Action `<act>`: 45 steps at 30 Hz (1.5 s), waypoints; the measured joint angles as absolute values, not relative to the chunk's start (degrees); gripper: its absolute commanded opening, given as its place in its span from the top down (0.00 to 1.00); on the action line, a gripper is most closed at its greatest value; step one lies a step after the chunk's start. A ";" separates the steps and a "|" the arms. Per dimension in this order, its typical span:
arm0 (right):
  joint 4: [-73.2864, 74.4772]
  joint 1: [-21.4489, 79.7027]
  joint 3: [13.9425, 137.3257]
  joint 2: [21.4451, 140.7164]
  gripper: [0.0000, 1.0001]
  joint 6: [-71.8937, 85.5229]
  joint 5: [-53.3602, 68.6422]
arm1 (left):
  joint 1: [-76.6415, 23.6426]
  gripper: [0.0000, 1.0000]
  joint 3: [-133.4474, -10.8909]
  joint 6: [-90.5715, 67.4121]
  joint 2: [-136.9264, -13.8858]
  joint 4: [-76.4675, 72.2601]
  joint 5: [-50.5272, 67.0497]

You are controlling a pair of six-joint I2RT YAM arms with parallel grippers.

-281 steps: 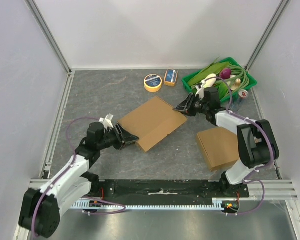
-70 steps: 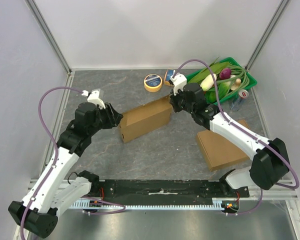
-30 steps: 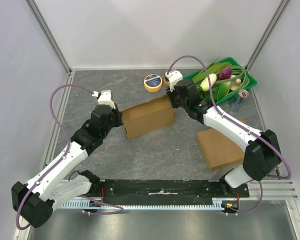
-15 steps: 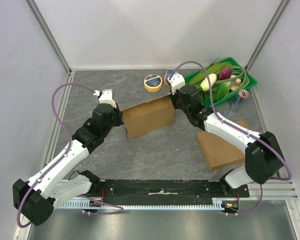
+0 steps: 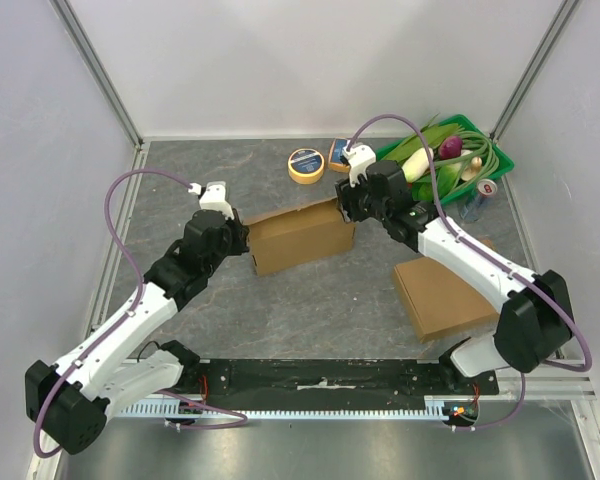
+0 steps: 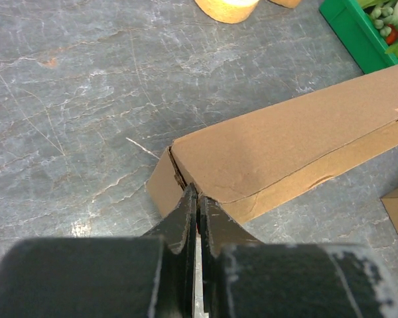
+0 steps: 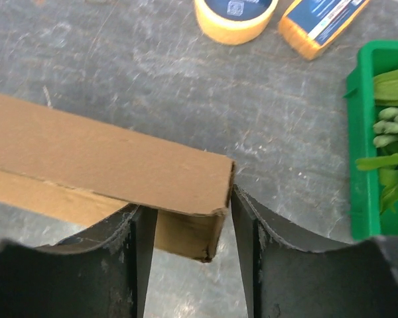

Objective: Fold the paper box

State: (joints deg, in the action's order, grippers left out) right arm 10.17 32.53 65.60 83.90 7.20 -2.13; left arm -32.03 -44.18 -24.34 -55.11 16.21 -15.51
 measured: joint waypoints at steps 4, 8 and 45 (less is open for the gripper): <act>15.14 31.97 65.95 81.95 0.53 6.90 0.86 | -32.03 0.98 -44.77 -24.32 -55.29 16.95 -14.26; 18.96 31.00 67.57 81.78 0.52 6.35 1.93 | -32.03 0.98 -45.84 -24.23 -56.25 17.72 -13.37; 9.06 33.52 52.47 69.25 0.34 10.50 -12.27 | -32.18 0.34 -37.80 -29.15 -50.87 12.21 -4.82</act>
